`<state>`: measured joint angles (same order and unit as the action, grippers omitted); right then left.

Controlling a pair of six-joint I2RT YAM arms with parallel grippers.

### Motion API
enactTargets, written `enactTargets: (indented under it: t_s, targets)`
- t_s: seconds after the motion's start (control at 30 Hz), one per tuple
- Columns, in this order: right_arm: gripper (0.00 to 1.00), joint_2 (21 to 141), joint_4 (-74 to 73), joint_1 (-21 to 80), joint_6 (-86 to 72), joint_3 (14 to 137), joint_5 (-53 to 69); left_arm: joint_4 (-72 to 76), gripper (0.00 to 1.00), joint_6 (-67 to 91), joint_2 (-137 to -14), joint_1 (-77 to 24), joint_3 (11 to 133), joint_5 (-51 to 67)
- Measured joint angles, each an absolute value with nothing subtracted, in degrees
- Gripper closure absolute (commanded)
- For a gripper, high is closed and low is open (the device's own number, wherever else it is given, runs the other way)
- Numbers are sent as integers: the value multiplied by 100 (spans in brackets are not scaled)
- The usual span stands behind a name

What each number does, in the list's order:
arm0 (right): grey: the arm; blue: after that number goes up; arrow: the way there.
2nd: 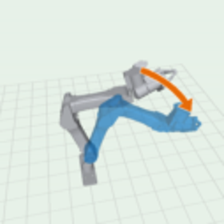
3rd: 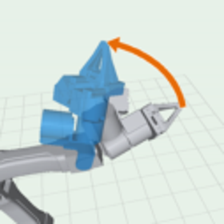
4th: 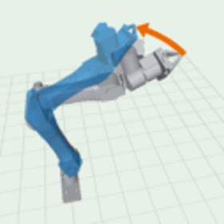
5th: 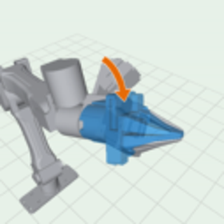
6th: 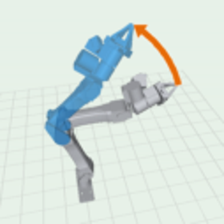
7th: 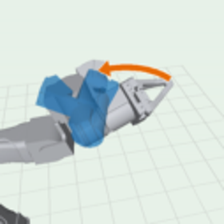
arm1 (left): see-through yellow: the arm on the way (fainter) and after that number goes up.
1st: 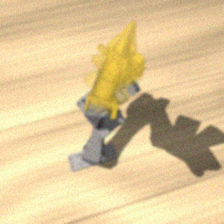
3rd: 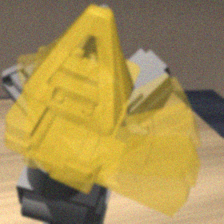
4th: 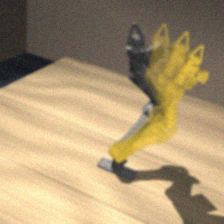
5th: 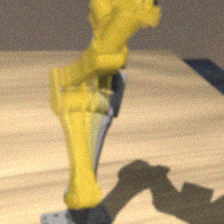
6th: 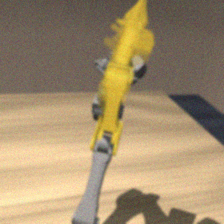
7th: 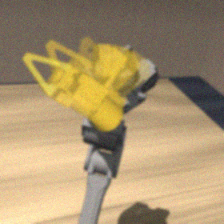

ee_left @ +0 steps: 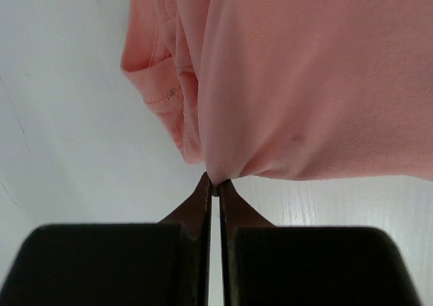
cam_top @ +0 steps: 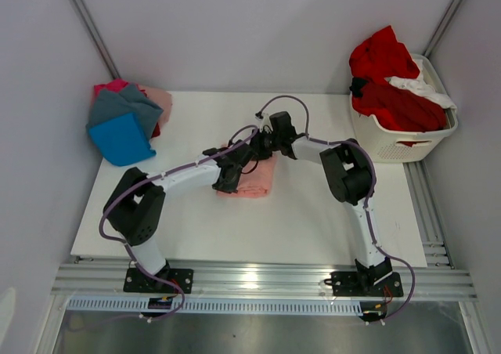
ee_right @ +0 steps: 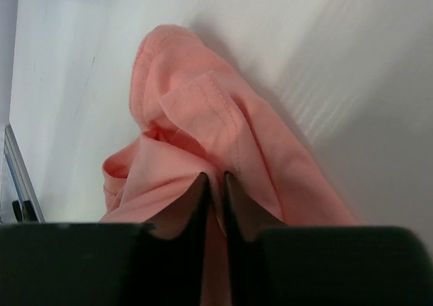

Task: Fold and stack the t-shirts
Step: Smooth out wrinkles on the folded tshirt

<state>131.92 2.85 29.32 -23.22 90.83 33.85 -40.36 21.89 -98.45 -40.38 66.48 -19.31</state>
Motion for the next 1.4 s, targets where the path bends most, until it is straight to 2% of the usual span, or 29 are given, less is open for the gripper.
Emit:
enactTargets:
  t_s: [0.07,0.1,0.13,0.2,0.23,0.33,0.5,0.6,0.7,0.73,0.77,0.8,0.9,1.13,1.4]
  targets:
    - [63,13192,327,2919,-2331,9083,3271,-4115,98,2314,-9889,-4038,6648,-1887]
    - [61,13192,368,2908,-2340,9083,3227,-4154,93,2359,-9915,-4038,6643,-1861]
    - [57,13192,429,2899,-2331,9083,3194,-4187,84,2401,-9935,-4038,6632,-1820]
    - [55,13187,489,2882,-2314,9083,3114,-4309,76,2488,-9948,-4038,6624,-1776]
    - [54,13176,504,2869,-2305,9083,3079,-4407,68,2539,-9944,-4038,6622,-1778]
    - [50,13023,471,2849,-2182,9015,2888,-4530,54,2626,-9791,-4036,6552,-1778]
    - [51,12398,333,2818,-2001,8816,2724,-4401,51,2644,-8696,-4010,6486,-1791]
    - [58,11893,375,2799,-1992,8613,2733,-4104,54,2582,-8154,-3992,6549,-1758]
    - [85,11404,510,2801,-2016,8252,2744,-3732,63,2502,-8117,-3944,6608,-1586]
    - [97,11290,537,2801,-2038,8130,2738,-3610,66,2495,-8204,-3924,6613,-1483]
    - [100,11225,537,2801,-2047,8027,2711,-3505,68,2480,-8329,-3907,6626,-1387]
    - [100,11203,528,2801,-2082,7940,2679,-3393,79,2451,-8495,-3887,6635,-1269]
    - [100,11203,510,2792,-2171,7516,2600,-3052,95,2443,-9144,-3820,6635,-801]
    - [100,11205,757,2740,-2569,6359,2657,-2587,99,2456,-10433,-3577,6777,259]
    - [100,11126,1667,2681,-2871,5658,2783,-2753,99,2523,-10888,-3264,7288,622]
